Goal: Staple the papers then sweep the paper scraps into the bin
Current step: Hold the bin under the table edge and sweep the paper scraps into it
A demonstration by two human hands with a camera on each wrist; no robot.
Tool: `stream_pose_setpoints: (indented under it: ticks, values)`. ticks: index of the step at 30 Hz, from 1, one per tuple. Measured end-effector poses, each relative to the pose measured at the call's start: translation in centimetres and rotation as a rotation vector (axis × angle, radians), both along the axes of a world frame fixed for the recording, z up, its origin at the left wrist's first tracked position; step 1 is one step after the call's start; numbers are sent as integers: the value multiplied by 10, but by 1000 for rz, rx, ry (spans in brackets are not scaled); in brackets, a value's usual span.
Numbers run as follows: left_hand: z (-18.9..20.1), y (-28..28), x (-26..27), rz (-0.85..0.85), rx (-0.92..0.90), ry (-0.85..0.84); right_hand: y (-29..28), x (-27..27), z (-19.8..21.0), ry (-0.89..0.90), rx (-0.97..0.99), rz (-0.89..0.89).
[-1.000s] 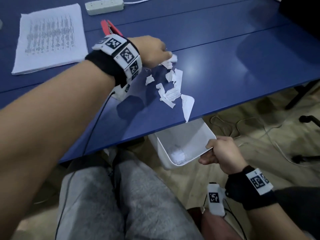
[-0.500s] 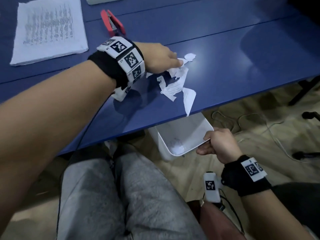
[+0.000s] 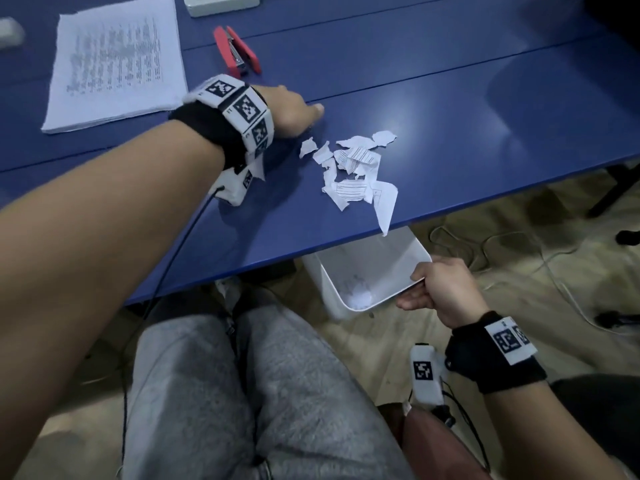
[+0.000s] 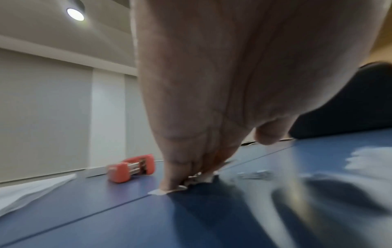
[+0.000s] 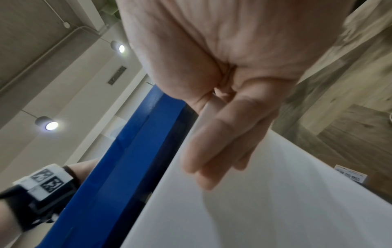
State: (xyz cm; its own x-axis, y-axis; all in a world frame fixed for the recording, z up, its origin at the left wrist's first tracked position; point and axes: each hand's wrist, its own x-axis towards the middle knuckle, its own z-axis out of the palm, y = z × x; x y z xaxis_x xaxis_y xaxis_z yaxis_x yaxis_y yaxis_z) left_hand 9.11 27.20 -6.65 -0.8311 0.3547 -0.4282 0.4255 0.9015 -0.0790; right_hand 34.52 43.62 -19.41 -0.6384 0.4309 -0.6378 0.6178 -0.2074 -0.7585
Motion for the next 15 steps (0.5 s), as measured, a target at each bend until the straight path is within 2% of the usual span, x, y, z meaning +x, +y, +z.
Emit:
stream_pose_setpoints:
  ticks: [4,6,8,10,13,15]
  values:
    - [-1,-3,37,-157,65,-91,1,1,-1,9,-2,2]
    - [2,-9,55,-113,168,-192,1,4,-2,14,7,12]
    - [5,-15,57,-77,247,-188,0,6,-2,17,19,21]
    - [6,-25,41,-10,212,-111,-1,5,-1,12,28,31]
    - [6,-39,5,76,59,1,-6,3,0,2,36,50]
    - [9,-40,-9,72,-8,-2,-8,2,1,2,41,57]
